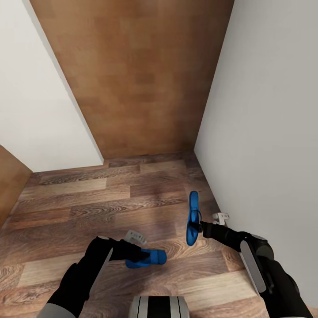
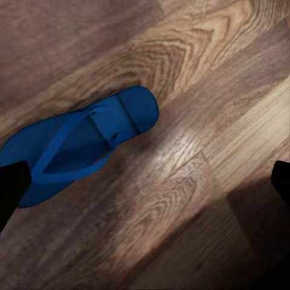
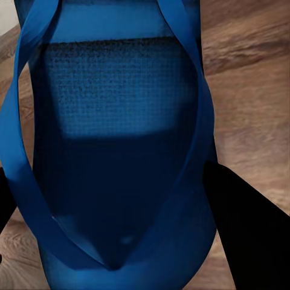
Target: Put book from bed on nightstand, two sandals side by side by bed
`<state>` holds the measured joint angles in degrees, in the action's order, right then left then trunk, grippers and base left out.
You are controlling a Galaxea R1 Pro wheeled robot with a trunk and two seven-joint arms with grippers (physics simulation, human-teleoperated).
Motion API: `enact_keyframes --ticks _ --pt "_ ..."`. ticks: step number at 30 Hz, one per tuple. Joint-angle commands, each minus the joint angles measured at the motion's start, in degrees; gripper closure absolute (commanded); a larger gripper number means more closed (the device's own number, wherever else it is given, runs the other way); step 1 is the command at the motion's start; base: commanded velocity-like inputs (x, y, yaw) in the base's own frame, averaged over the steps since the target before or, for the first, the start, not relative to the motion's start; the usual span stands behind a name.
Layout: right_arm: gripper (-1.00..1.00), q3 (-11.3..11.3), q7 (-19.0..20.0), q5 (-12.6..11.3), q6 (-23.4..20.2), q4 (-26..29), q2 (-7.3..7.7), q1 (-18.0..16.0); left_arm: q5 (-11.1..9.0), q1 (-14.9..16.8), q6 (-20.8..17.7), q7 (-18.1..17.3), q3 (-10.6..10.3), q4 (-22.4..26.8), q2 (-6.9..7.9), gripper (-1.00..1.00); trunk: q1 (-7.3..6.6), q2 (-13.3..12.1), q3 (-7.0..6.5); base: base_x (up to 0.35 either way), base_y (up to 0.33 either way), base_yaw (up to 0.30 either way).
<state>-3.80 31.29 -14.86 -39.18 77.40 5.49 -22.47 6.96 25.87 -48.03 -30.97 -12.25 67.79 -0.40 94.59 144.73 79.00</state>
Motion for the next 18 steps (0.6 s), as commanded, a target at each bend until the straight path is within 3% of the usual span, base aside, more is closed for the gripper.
enact_keyframes --ticks 1,13,18 --pt "1.00 -0.1 0.1 -0.2 -0.4 0.0 -0.02 0.0 0.6 0.0 -0.1 -0.5 0.0 0.1 -0.03 -1.00 -0.01 0.0 0.04 0.029 0.000 0.000" --pt "1.00 -0.1 0.1 -0.1 -0.4 0.0 -0.19 0.0 0.6 0.0 0.1 -0.5 0.0 -0.4 -0.09 -1.00 -0.01 0.0 0.04 0.138 0.000 0.000" --pt "1.00 0.1 0.0 0.2 -0.3 -0.1 -0.23 0.0 0.8 0.0 4.5 -0.7 0.2 -0.6 0.11 -1.00 -0.01 0.0 0.04 0.009 0.000 0.000"
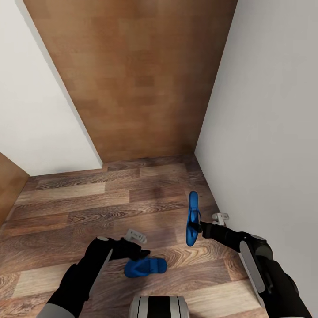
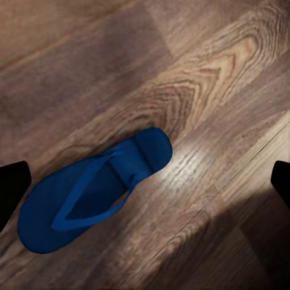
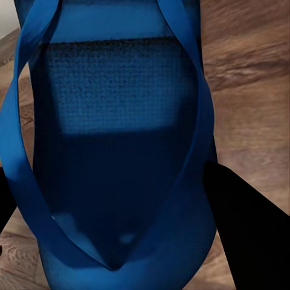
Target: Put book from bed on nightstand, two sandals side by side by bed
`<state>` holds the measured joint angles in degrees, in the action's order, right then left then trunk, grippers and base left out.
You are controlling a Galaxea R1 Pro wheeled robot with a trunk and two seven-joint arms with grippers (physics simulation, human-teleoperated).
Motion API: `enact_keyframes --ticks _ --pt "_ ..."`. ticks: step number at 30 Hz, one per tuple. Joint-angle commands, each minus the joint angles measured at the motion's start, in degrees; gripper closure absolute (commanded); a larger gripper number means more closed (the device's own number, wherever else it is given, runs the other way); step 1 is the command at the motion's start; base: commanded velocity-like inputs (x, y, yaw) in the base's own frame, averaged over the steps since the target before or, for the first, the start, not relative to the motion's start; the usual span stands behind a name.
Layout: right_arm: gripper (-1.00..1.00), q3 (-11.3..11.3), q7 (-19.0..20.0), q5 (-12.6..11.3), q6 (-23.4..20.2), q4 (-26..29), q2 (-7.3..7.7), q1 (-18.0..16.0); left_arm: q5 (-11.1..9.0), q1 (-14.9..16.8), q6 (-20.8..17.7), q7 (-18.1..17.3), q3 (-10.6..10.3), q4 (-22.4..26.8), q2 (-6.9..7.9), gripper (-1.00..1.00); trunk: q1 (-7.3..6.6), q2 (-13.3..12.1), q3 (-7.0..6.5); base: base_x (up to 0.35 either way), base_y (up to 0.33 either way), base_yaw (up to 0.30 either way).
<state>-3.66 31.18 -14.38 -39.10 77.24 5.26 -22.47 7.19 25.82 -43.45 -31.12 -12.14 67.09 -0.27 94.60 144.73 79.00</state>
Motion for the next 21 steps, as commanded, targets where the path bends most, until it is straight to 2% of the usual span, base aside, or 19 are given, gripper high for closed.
enact_keyframes --ticks 1,4,5,6,7,8,11,12,15,21 --pt "1.00 0.0 0.0 -0.2 -0.4 0.0 -0.02 0.0 0.8 0.1 0.4 -0.6 0.1 0.1 0.14 -1.00 -0.01 0.0 0.04 0.002 0.000 0.000" --pt "1.00 0.0 0.0 -0.1 -0.4 -0.1 -0.05 0.0 3.6 0.1 1.0 -0.8 0.0 0.2 1.12 -1.00 -0.01 0.0 0.04 0.000 0.000 0.000" --pt "1.00 0.0 0.0 -0.2 -0.4 -0.1 -0.01 0.0 9.0 0.2 1.1 -1.6 -0.3 0.0 1.36 -1.00 -0.01 0.0 0.04 0.000 0.000 0.000" --pt "1.00 0.0 0.0 -0.3 -0.4 -0.1 -0.01 0.0 12.5 0.2 1.1 -2.8 -0.9 -0.1 1.38 -1.00 -0.01 0.0 0.04 0.000 0.000 0.000" --pt "1.00 0.0 0.0 -0.4 -0.4 -0.1 0.00 0.0 14.3 0.2 1.1 -3.6 -1.3 -0.3 1.39 -1.00 -0.01 0.0 0.04 0.000 0.000 0.000" --pt "1.00 0.0 0.0 -0.4 -0.4 -0.1 0.00 0.0 20.7 0.3 1.3 -7.0 -2.7 -0.7 1.34 -1.00 -0.01 0.0 0.04 0.000 0.000 0.000" --pt "1.00 -0.1 0.0 -0.6 -0.4 -0.2 0.01 0.0 33.7 0.3 1.6 -14.2 -4.5 -1.0 1.14 -1.00 -0.01 0.0 0.04 0.000 0.000 0.000" --pt "1.00 -0.1 0.0 -0.6 -0.5 -0.2 0.01 0.0 35.6 0.3 1.6 -15.3 -4.6 -1.0 1.11 -1.00 -0.01 0.0 0.04 0.000 0.000 0.000" --pt "1.00 -0.3 0.1 -0.7 -0.5 -0.2 0.03 0.0 38.1 0.3 1.7 -16.7 -4.8 -0.9 1.08 -1.00 -0.01 0.0 0.04 0.000 0.000 0.000" --pt "1.00 -0.7 0.2 -0.9 -3.5 -0.2 0.45 0.0 38.9 0.3 1.8 -17.2 -5.0 -0.9 0.60 -1.00 -0.01 0.0 0.04 0.000 0.000 0.000"
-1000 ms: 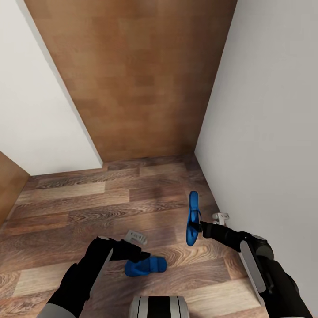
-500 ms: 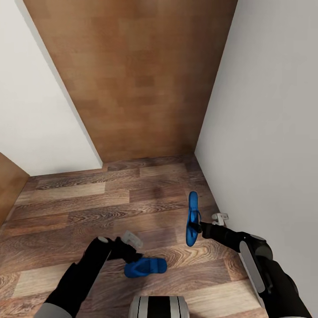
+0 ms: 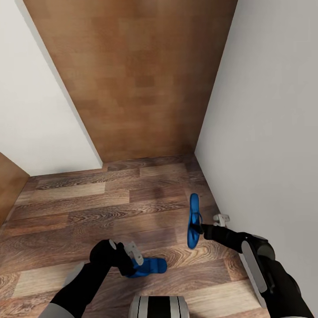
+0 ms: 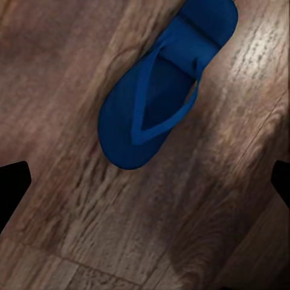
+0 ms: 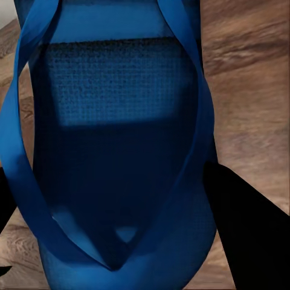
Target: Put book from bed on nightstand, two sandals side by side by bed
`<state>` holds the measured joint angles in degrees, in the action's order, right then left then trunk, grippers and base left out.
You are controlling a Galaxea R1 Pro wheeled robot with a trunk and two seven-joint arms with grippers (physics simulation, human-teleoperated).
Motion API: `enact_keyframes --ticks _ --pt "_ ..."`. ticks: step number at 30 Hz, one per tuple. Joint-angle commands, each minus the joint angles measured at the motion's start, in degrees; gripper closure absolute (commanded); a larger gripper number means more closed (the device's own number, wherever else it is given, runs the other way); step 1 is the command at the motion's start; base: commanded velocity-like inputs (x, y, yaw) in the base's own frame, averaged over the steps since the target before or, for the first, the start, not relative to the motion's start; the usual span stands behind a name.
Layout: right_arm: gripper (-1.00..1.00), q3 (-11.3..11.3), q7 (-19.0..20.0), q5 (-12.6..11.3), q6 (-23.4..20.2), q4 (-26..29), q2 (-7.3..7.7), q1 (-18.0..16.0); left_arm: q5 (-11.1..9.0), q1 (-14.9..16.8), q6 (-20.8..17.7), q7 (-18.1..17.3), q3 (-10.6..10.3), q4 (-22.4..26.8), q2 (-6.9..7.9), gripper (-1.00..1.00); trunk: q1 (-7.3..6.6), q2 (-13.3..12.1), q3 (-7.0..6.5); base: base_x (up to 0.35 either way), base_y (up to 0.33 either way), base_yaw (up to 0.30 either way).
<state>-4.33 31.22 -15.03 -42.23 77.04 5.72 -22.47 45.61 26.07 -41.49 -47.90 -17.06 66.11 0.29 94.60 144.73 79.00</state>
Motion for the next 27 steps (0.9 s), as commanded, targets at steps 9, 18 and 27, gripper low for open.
enact_keyframes --ticks 9,18,27 --pt "1.00 -0.1 0.1 -0.3 -2.9 0.0 0.08 0.0 0.8 0.1 -0.3 -4.4 -0.2 0.5 -0.32 -1.00 -0.01 0.0 0.04 0.000 0.000 0.000" --pt "1.00 -0.1 0.1 -0.2 -3.0 0.0 0.04 0.0 4.2 4.0 -0.4 -10.9 -2.7 1.1 -0.90 -1.00 -0.01 0.0 0.04 0.000 0.000 0.000" --pt "1.00 -0.1 0.1 -0.2 -2.9 0.0 0.05 0.0 16.1 5.2 -0.7 -11.7 -4.2 -0.7 -3.60 -1.00 -0.01 0.0 0.04 0.000 0.000 0.000"
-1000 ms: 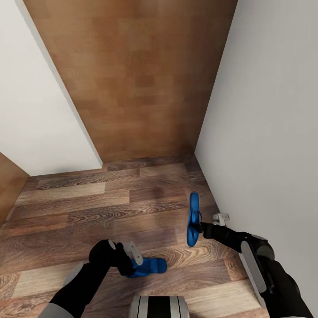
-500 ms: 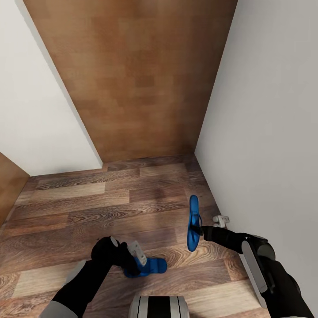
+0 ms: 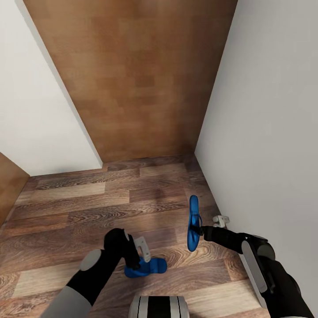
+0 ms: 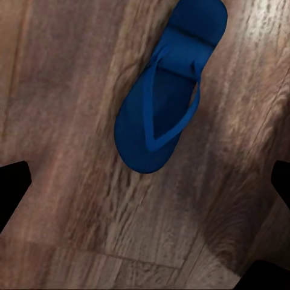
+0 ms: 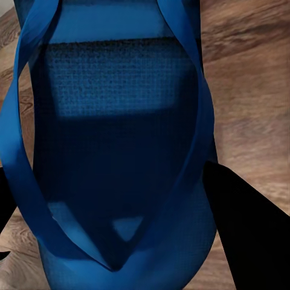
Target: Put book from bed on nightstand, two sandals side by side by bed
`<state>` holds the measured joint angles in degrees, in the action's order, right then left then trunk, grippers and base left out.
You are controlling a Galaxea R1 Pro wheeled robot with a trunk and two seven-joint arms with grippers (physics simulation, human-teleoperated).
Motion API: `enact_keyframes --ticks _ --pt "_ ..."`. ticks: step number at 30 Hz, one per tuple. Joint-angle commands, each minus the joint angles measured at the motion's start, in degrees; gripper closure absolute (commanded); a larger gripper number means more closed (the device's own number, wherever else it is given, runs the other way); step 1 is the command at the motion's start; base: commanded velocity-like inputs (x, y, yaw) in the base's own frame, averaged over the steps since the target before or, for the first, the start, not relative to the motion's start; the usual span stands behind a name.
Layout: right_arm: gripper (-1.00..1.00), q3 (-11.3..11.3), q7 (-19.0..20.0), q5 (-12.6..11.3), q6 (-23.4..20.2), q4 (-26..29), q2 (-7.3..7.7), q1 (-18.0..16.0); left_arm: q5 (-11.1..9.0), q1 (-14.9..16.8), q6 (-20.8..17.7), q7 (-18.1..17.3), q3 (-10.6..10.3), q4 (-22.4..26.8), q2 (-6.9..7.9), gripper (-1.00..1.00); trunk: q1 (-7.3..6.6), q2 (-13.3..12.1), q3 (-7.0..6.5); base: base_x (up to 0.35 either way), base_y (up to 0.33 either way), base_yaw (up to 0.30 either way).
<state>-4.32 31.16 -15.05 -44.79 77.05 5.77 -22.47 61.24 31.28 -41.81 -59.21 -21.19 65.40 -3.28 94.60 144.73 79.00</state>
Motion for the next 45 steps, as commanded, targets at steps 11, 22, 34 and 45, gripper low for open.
enact_keyframes --ticks 11,22,34,45 --pt "1.00 -0.1 0.2 -0.2 -0.4 0.0 0.03 0.0 3.1 0.1 -0.6 -0.6 -0.2 0.0 -1.09 -1.00 -0.01 0.0 0.04 0.000 0.000 0.000" --pt "1.00 -0.1 0.2 -0.2 -0.5 0.0 0.03 0.0 3.2 0.1 -2.8 -0.5 -0.2 0.1 -1.89 -1.00 0.25 0.2 2.26 0.000 0.000 0.000" --pt "1.00 -0.1 0.2 -0.2 -0.5 0.0 0.03 0.0 3.1 0.1 -2.8 -0.5 -0.2 0.2 -1.90 -1.00 0.56 0.3 4.92 0.000 0.000 0.000" --pt "1.00 -0.1 0.2 -0.2 -0.5 0.0 0.03 0.0 3.4 0.1 -2.8 -0.5 -0.2 0.4 -1.90 -1.00 0.84 0.5 7.35 0.000 0.000 0.000"
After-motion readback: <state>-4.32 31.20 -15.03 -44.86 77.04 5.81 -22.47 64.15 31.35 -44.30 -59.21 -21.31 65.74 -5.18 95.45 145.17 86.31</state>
